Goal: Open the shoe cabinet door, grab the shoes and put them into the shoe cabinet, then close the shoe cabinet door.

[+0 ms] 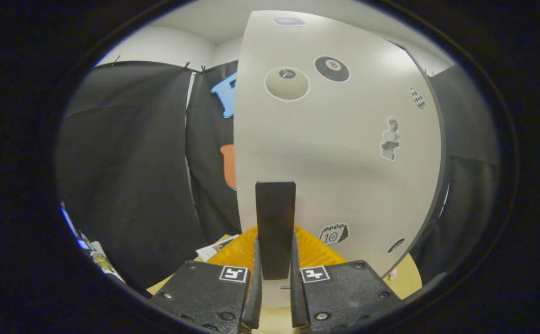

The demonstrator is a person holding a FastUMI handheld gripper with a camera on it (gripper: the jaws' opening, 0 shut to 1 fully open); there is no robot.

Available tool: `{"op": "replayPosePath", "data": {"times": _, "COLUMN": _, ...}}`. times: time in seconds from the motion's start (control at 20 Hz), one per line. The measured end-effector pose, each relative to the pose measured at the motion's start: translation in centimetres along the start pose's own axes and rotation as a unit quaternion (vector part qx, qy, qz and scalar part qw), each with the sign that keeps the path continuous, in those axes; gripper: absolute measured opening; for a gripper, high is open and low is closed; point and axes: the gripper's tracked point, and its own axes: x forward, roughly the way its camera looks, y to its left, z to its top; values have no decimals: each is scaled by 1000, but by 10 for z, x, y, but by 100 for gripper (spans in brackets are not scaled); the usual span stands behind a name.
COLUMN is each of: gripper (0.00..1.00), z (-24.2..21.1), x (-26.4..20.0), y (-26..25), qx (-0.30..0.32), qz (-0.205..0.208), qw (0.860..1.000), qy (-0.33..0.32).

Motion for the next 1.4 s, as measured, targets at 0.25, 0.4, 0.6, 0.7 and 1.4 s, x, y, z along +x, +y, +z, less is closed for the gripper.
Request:
{"op": "replayPosePath", "data": {"times": 0.25, "gripper": 28, "z": -8, "x": -40, "y": -13, "qx": -13, "qz": 18, "qw": 1000, "qy": -5}}
{"op": "replayPosePath", "data": {"times": 0.4, "gripper": 28, "z": -11, "x": -64, "y": -23, "qx": -16, "qz": 33, "qw": 999, "qy": -4}}
{"op": "replayPosePath", "data": {"times": 0.6, "gripper": 28, "z": -14, "x": -97, "y": -42, "qx": -19, "qz": 37, "qw": 999, "qy": -5}}
{"op": "replayPosePath", "data": {"times": 0.7, "gripper": 28, "z": -14, "x": -111, "y": -52, "qx": -17, "qz": 42, "qw": 999, "qy": -6}}
{"op": "replayPosePath", "data": {"times": 1.4, "gripper": 21, "z": -23, "x": -186, "y": -145, "qx": -23, "qz": -39, "qw": 999, "qy": -30}}
